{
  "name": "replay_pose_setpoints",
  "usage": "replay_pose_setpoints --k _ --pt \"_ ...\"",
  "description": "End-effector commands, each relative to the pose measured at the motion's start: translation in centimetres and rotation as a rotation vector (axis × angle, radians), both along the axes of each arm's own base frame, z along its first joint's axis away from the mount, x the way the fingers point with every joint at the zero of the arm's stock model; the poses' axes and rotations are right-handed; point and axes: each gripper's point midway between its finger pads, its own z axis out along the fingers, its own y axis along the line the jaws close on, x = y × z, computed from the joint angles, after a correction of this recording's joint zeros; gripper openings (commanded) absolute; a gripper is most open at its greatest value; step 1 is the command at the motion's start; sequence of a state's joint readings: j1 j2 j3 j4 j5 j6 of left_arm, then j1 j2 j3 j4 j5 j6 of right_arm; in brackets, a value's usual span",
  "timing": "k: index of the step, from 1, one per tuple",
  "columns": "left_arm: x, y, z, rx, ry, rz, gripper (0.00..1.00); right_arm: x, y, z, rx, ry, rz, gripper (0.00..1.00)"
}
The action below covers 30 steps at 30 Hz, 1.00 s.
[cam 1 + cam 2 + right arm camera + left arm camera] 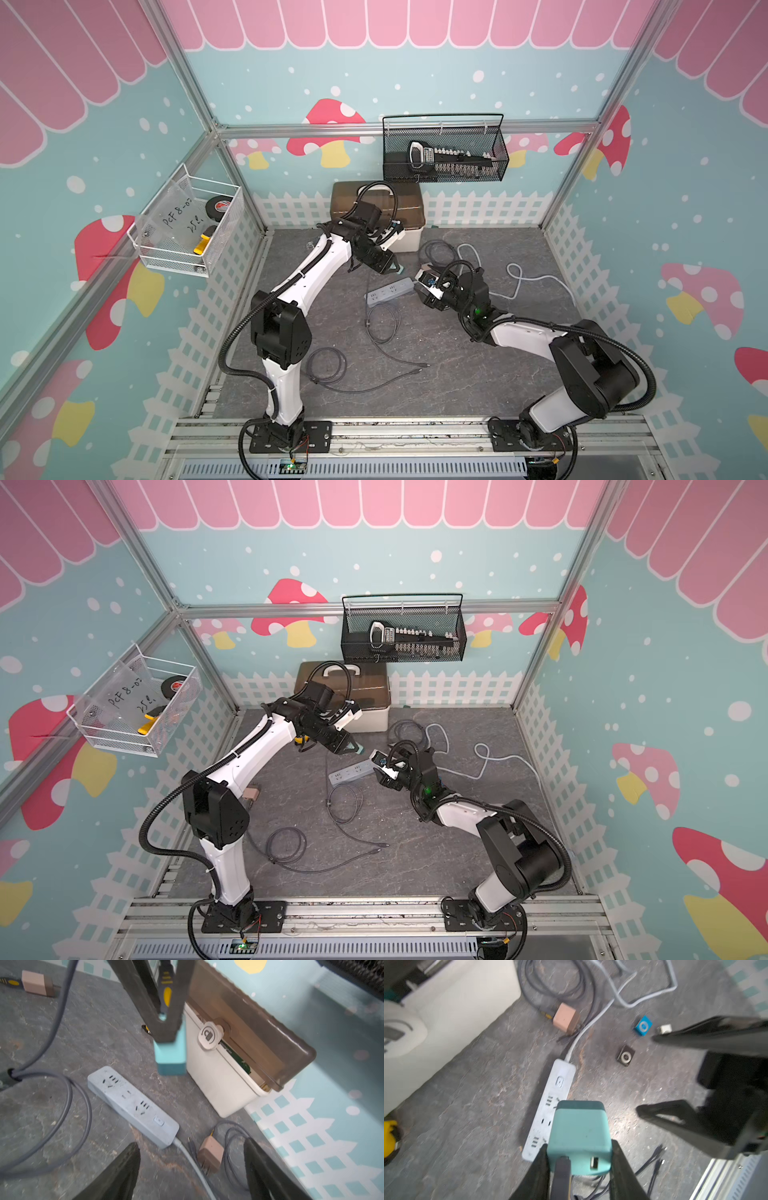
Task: Charge mp3
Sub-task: Pick up the plug from the center of the board, then insert the plug into the socket.
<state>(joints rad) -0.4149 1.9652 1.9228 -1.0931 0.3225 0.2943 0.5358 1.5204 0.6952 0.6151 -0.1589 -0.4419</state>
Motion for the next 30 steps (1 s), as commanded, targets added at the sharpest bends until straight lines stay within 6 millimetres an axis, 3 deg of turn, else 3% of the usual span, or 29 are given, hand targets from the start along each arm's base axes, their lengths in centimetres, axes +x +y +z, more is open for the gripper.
replay_pose_setpoints --k 1,5,15,22,30 --pt "-1.3 2.6 -2.8 0.184 0.027 -0.105 0.04 -1.4 -2.5 -2.3 -0.119 0.073 -0.061 0.76" --pt "-0.6 3.2 -4.5 0.265 0.036 -0.134 0.03 -2.1 -3.7 -2.4 -0.161 0.092 -0.089 0.75" --pt "0.3 3.9 -8.7 0.402 0.089 -0.217 0.02 -3.2 -4.4 -2.1 -0.169 0.140 -0.096 0.73" --pt "1.2 3.1 -8.3 0.393 0.050 -0.291 0.01 -3.9 -4.9 -2.3 -0.176 0.158 -0.106 0.73" --pt "0.3 2.9 -9.6 0.377 0.088 -0.352 0.00 -4.2 -5.4 -2.2 -0.185 0.167 -0.119 0.73"
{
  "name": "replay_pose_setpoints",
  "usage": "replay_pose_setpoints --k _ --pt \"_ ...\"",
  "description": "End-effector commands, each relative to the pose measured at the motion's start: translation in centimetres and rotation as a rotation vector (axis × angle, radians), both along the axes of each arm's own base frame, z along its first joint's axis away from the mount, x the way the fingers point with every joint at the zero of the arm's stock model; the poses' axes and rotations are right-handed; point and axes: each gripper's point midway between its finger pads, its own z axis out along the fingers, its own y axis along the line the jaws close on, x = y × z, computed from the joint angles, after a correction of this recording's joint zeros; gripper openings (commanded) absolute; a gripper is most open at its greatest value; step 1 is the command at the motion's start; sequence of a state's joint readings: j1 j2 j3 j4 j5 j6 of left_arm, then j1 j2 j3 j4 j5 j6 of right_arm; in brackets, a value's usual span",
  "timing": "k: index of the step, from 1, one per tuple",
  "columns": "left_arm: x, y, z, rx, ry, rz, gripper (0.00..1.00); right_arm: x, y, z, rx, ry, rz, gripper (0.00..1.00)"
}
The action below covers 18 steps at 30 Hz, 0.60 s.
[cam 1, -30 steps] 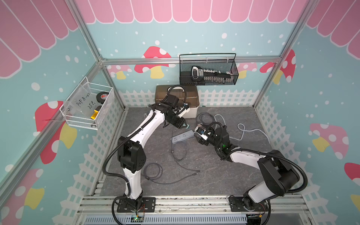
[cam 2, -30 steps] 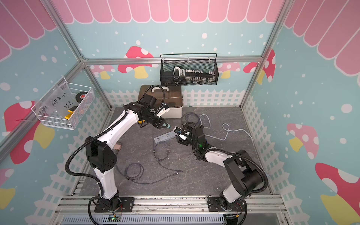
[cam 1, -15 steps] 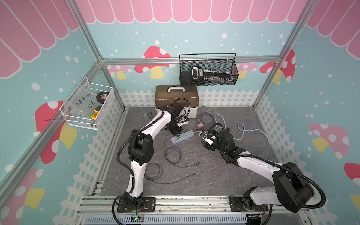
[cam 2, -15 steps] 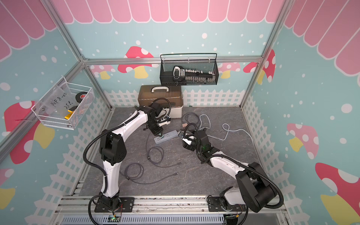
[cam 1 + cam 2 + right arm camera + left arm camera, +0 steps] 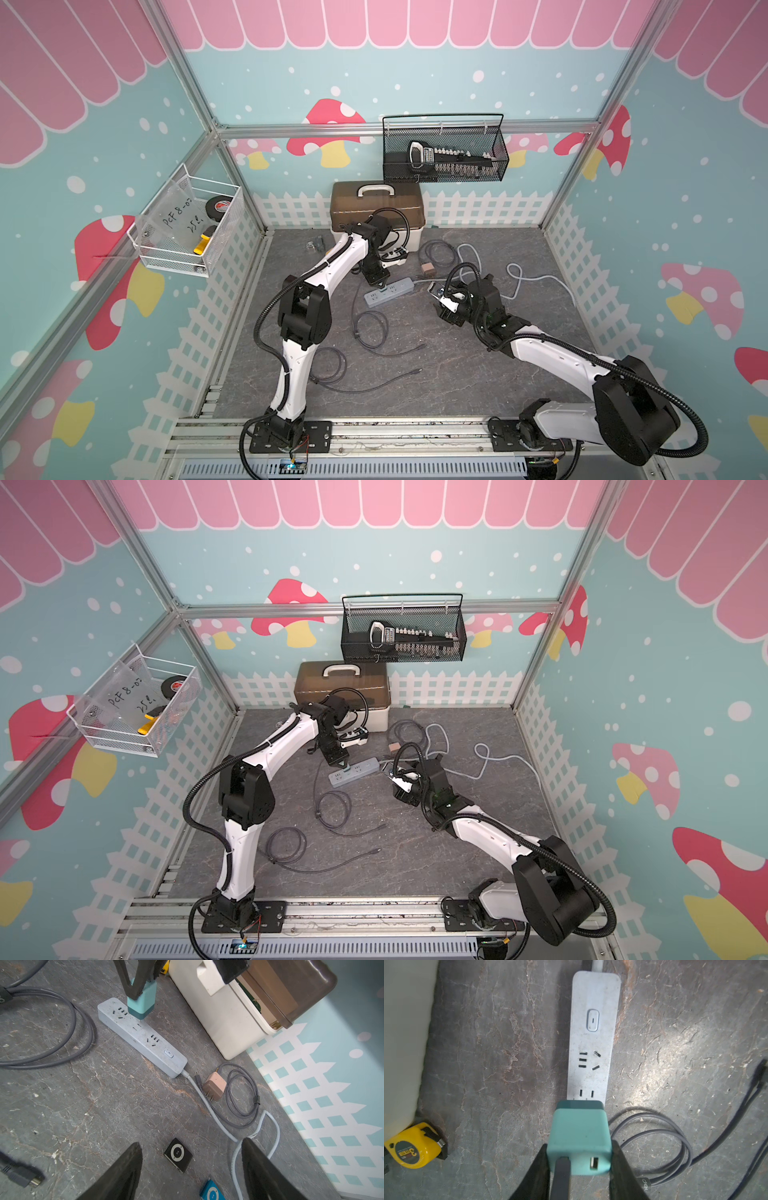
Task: Charge mp3
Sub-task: Insert the plug into the socket.
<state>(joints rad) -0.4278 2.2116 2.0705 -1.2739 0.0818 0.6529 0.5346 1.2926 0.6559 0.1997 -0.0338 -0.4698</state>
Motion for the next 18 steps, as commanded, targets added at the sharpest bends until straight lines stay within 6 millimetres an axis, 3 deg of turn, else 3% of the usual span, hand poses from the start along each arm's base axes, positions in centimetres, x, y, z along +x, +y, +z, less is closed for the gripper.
replay_pose_setpoints --k 1,18 --pt "-1.0 -0.4 -1.4 -0.004 0.060 -0.063 0.00 -0.5 -0.7 -0.3 -0.010 0.013 -0.016 0.73" --pt "-1.7 -0.6 -3.5 0.014 0.118 -0.080 0.00 -0.5 -0.9 -0.6 -0.015 0.022 -0.020 0.73"
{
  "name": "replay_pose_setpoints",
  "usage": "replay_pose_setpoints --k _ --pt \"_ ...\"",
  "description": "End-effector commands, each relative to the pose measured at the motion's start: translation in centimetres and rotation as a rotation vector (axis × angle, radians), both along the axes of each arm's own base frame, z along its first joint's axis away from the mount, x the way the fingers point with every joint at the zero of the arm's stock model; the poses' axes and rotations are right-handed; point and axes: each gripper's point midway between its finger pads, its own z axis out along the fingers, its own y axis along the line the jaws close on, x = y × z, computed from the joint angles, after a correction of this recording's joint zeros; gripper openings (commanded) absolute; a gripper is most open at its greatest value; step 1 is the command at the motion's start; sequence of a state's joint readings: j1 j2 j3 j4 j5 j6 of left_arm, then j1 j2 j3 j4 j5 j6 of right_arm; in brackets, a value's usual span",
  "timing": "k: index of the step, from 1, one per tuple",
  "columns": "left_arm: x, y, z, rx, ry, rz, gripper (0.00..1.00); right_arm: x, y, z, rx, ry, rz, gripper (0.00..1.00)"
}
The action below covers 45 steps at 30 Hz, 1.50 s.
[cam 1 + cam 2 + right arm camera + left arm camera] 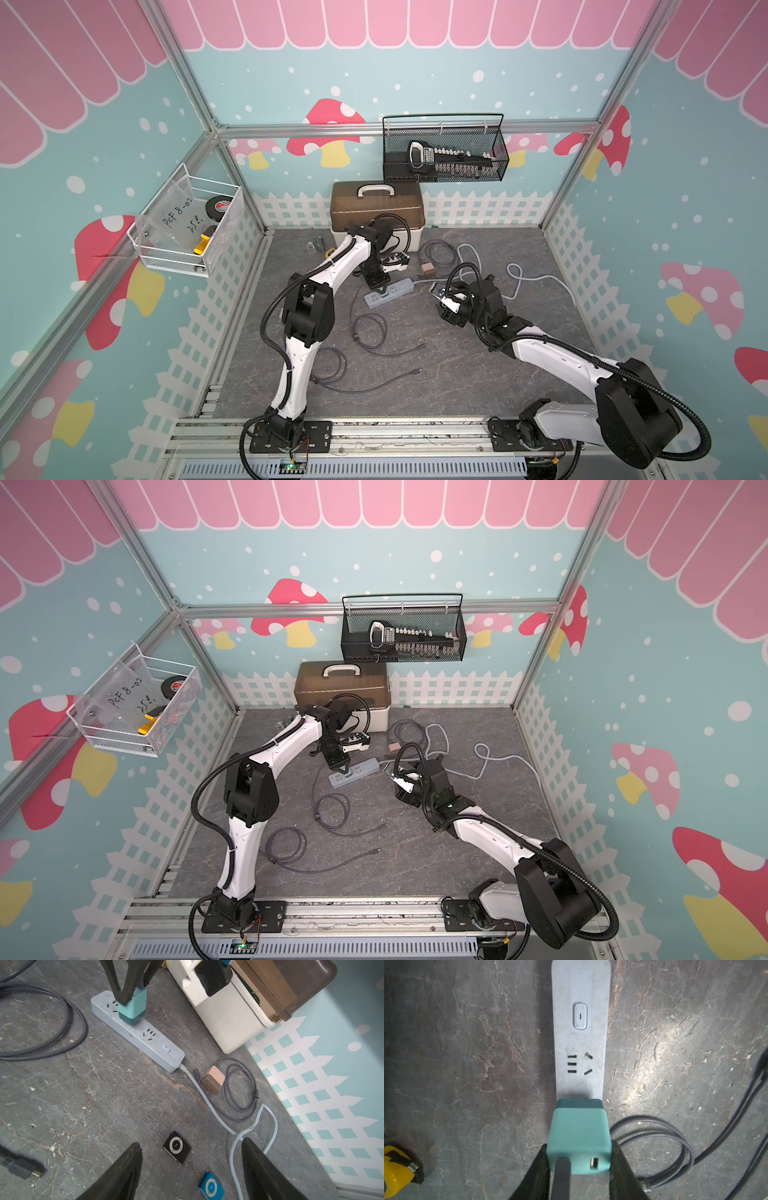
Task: Charge mp3
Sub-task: Insert the plug into the socket.
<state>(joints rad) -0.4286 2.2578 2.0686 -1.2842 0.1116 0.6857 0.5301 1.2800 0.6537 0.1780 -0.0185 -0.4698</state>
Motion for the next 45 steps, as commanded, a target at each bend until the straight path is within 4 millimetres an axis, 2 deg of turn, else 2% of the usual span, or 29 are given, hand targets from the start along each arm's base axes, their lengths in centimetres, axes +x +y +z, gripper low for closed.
replay_pose_setpoints --k 1,9,14,26,34,45 --pt "-0.9 -0.3 -1.5 0.016 0.054 -0.040 0.00 -0.4 -0.3 -0.5 -0.001 0.017 -0.002 0.73" --pt "0.9 -1.1 -2.4 0.034 0.025 -0.021 0.00 -0.4 0.0 -0.4 0.016 0.027 0.003 0.73" --pt "0.7 -1.6 -3.9 0.036 0.053 -0.021 0.00 -0.4 -0.2 -0.3 0.019 0.027 -0.004 0.73" --pt "-2.1 -1.4 -7.5 0.023 0.203 0.030 0.00 0.1 -0.4 -0.3 0.003 0.038 -0.018 0.73" --pt "-2.9 0.2 -9.3 0.026 0.268 0.079 0.00 0.6 -0.2 -0.3 -0.006 0.070 -0.015 0.73" --pt "-3.4 -0.2 -10.8 0.075 0.267 0.050 0.00 0.4 -0.4 -0.4 -0.001 0.085 -0.028 0.73"
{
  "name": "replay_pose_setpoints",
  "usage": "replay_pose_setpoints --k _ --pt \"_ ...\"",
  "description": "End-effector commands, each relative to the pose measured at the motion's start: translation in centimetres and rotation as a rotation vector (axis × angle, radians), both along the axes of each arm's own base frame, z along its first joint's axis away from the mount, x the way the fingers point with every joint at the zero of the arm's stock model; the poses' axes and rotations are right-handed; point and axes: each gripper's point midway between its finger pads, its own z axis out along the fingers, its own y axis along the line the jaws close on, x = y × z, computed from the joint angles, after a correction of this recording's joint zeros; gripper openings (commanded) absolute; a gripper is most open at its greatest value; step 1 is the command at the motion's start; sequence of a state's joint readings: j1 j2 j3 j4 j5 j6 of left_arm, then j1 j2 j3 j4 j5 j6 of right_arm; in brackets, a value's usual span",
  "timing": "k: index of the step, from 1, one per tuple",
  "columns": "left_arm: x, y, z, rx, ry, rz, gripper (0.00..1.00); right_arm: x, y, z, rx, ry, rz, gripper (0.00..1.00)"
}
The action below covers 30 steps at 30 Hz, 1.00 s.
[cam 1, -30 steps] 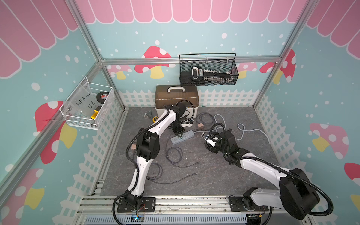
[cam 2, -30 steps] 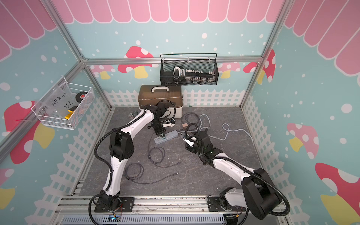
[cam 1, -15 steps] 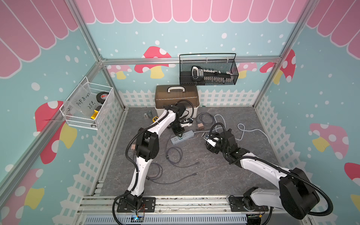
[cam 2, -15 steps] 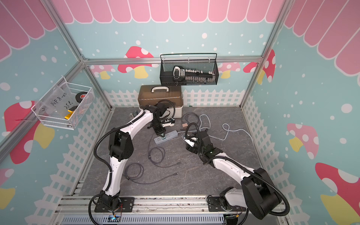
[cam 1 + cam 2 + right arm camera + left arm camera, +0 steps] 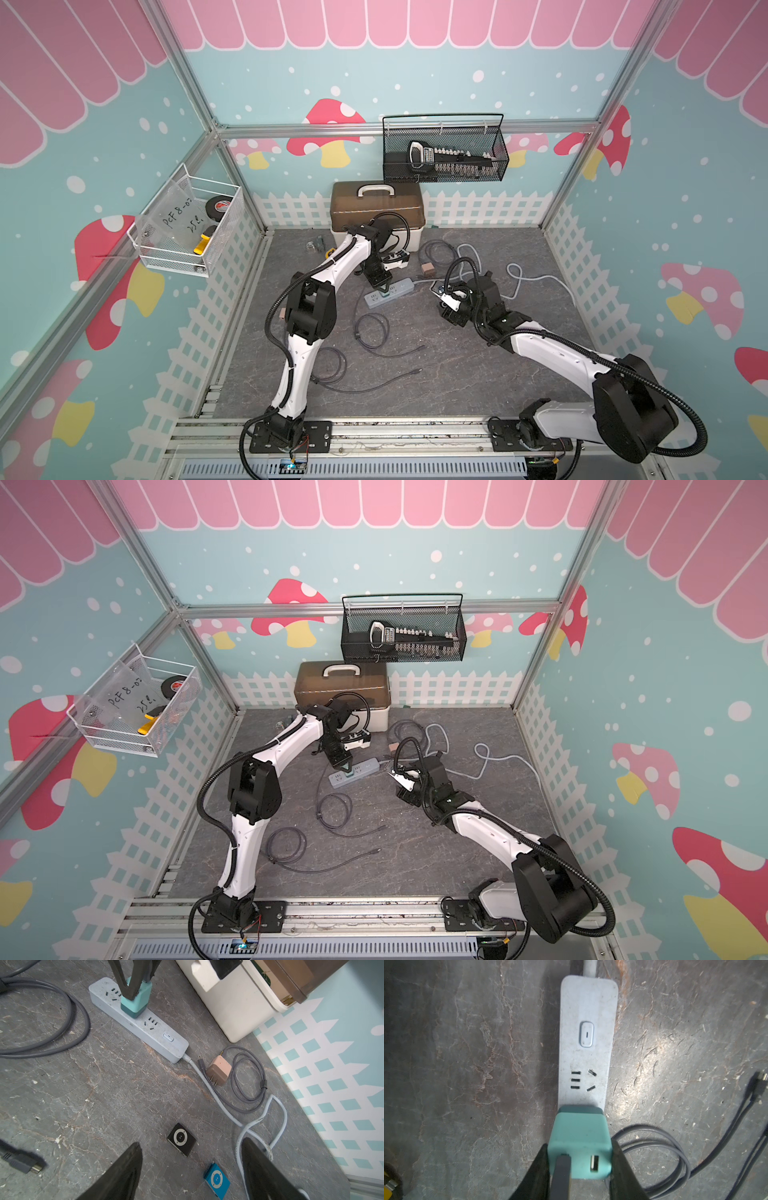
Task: Charge mp3
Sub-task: Insert the plug into the socket.
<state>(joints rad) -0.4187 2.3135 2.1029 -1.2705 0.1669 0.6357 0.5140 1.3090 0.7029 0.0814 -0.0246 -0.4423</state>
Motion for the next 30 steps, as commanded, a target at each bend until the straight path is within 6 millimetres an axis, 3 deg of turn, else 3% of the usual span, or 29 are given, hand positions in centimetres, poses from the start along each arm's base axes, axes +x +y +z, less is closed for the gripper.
replay_pose_setpoints --k 1,9,15,19,30 --pt "-4.1 0.9 -9.7 0.128 0.233 -0.008 0.00 0.2 0.0 0.5 0.015 0.006 -0.006 0.73" --pt "-5.5 1.7 -9.9 0.160 0.238 -0.018 0.00 -0.5 -0.5 0.2 0.014 0.015 -0.017 0.72" --pt "-5.3 1.4 -10.5 0.161 0.240 -0.010 0.00 -0.2 -0.2 0.2 0.018 0.021 -0.015 0.72" --pt "-6.2 1.8 -10.7 0.146 0.284 0.012 0.00 0.3 -0.2 0.6 0.019 0.025 -0.030 0.72" --pt "-5.8 2.7 -11.1 0.182 0.302 0.088 0.00 0.6 -0.1 0.7 0.043 0.035 -0.053 0.72"
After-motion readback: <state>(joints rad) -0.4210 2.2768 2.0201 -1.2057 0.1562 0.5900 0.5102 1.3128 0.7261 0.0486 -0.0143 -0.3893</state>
